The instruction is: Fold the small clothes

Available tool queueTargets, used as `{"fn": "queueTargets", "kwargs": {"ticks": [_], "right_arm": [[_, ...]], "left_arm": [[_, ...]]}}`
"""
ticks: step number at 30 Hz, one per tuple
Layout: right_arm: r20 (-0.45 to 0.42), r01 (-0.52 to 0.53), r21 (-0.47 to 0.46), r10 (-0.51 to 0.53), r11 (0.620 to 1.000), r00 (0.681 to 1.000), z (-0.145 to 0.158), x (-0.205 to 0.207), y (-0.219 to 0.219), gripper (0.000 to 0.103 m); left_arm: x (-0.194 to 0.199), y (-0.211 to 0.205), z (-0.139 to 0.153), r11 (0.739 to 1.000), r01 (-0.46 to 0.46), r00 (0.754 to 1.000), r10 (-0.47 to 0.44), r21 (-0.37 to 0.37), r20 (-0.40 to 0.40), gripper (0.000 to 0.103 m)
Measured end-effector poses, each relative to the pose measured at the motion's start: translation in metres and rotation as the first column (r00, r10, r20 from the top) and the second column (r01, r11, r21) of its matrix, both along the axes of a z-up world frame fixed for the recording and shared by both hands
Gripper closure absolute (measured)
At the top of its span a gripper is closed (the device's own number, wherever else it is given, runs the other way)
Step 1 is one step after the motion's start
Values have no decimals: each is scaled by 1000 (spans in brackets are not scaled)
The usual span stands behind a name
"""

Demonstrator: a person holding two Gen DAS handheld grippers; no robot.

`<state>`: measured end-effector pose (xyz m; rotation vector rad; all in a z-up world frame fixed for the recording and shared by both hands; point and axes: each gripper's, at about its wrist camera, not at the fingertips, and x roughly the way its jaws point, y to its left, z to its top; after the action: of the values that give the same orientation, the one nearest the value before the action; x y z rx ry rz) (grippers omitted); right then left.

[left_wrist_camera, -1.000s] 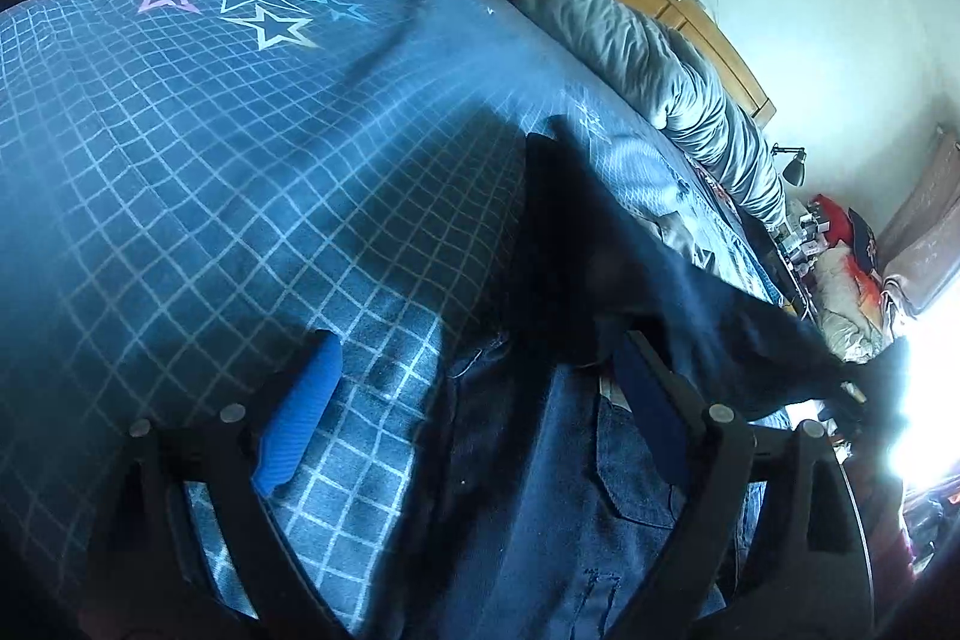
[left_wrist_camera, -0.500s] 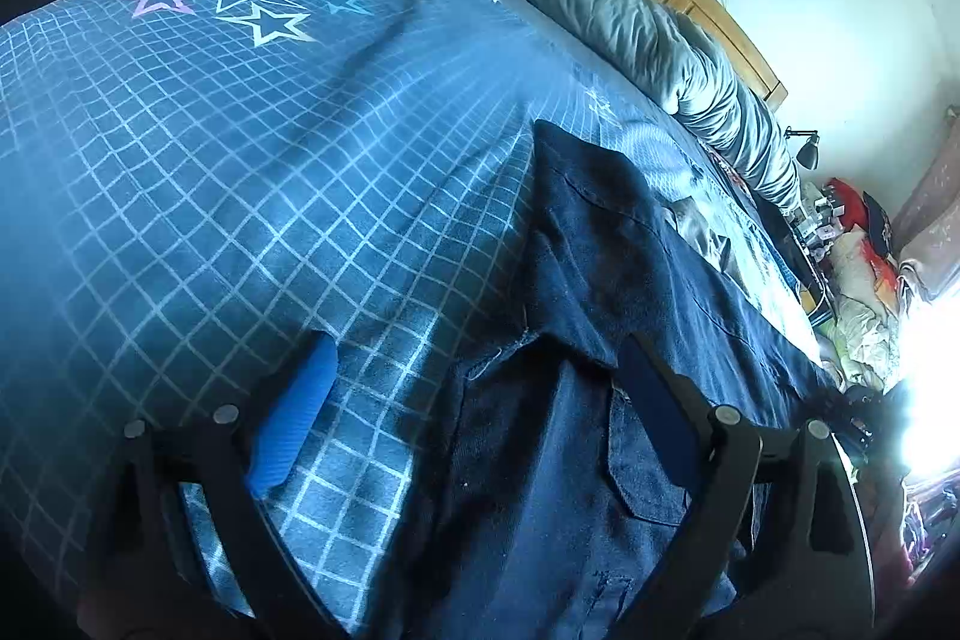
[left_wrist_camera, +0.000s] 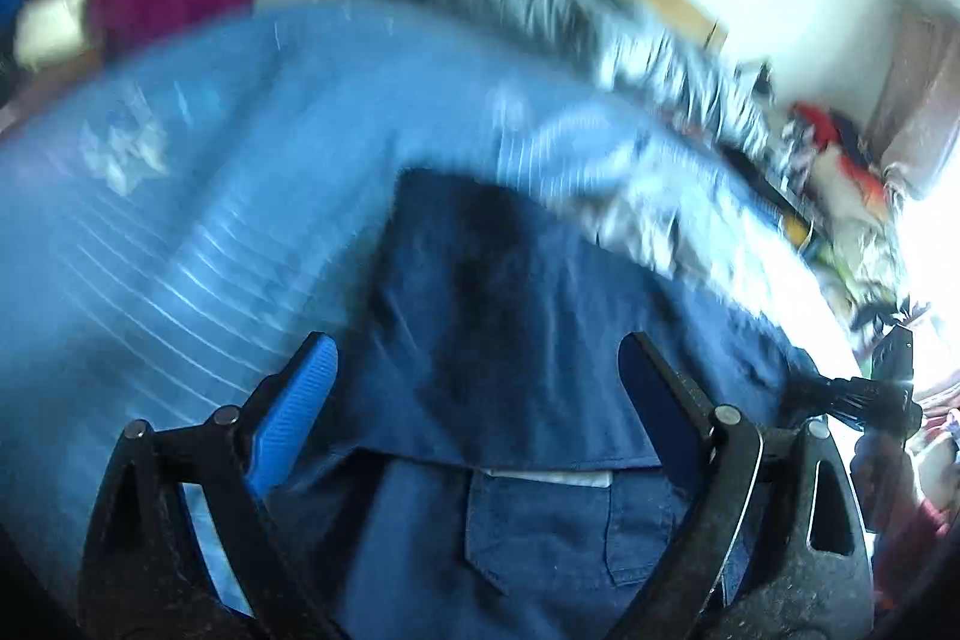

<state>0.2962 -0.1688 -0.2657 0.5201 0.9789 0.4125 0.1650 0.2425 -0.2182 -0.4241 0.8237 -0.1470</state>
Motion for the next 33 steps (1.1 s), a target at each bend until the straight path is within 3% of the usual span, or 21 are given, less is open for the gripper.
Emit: {"fn": "queueTargets", "kwargs": {"ticks": [1,2,4,6,9,11,13,16,18,21,23,25,29,31,33], "right_arm": [[-29,5,-8,-5,1000,1000,-6,0,-2,85],[-47,15,-24,-16,1000,999,-10,-2,-4,88],[-34,30,-66,-33,997,999,-7,-9,-8,87],[13,70,-182,-69,981,998,9,-17,-13,77],[101,126,-191,-109,973,989,36,-22,-22,77],[134,99,-169,-76,981,988,46,-14,-15,77],[123,37,-154,-18,987,992,41,-3,-1,77],[59,-62,-170,73,983,996,17,4,25,77],[31,-108,-165,114,980,993,-1,-3,32,82],[46,-105,-100,110,989,993,-6,-24,12,89],[13,-77,-112,79,991,997,0,-38,-5,82],[4,-51,-140,52,989,999,11,-63,-25,63],[-6,6,-130,-7,992,1000,31,-138,-68,62],[-26,37,-120,-41,992,999,34,-178,-86,56],[-62,42,-118,-50,992,997,33,-218,-96,54]], "left_arm": [[11,0,-16,1000,-6,996,7,21,-89,12],[18,2,-32,999,-14,986,21,44,-164,16],[12,6,-27,998,-19,991,26,53,-131,16],[1,18,-18,996,-68,991,73,55,-113,16],[-8,33,2,993,-121,992,121,3,-23,16],[3,31,10,993,-112,994,112,31,4,15],[15,22,0,993,-96,995,98,64,-27,15],[25,25,-30,995,-89,985,94,39,-147,17],[11,30,-31,995,-99,987,100,15,-123,18],[-24,53,-23,984,-140,984,126,-111,-129,18],[-55,80,-15,965,-214,972,196,-153,-128,18],[-96,111,-2,941,-293,955,279,-171,-101,18],[-165,156,17,896,-394,919,386,-204,-77,18],[-178,148,21,909,-351,937,341,-225,-84,17],[-190,131,18,943,-238,970,220,-233,-102,17]]}}
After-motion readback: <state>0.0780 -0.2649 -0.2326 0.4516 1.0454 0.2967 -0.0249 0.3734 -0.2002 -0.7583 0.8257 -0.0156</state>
